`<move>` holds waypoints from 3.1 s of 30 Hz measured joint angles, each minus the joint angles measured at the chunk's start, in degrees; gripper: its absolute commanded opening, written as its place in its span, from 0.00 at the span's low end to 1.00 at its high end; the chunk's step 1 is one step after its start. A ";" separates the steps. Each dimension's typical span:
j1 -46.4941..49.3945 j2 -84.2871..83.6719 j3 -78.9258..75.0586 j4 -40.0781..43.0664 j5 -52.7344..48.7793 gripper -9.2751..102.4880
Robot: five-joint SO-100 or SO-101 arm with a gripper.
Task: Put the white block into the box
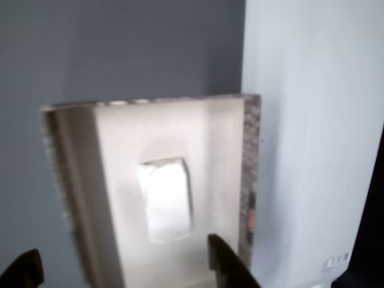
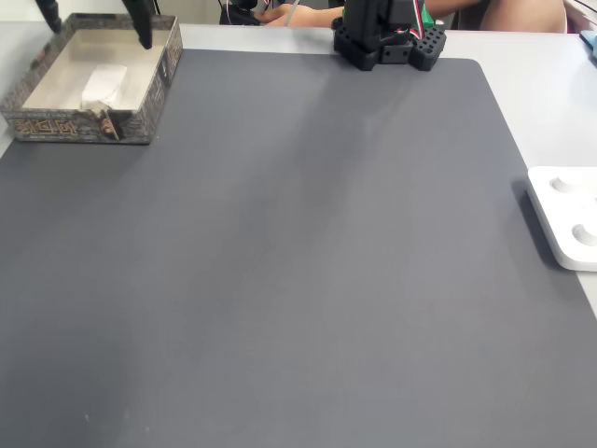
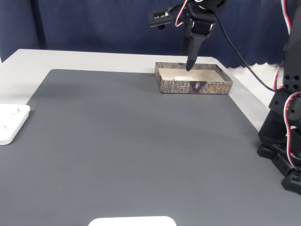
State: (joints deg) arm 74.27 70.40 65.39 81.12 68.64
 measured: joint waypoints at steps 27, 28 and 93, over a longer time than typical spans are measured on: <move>-26.28 36.47 37.09 3.78 -40.52 0.07; -28.04 37.44 38.06 3.78 -42.19 0.07; -68.73 114.43 105.73 -4.39 -64.86 0.07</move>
State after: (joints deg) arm 5.54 184.83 171.12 76.73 3.78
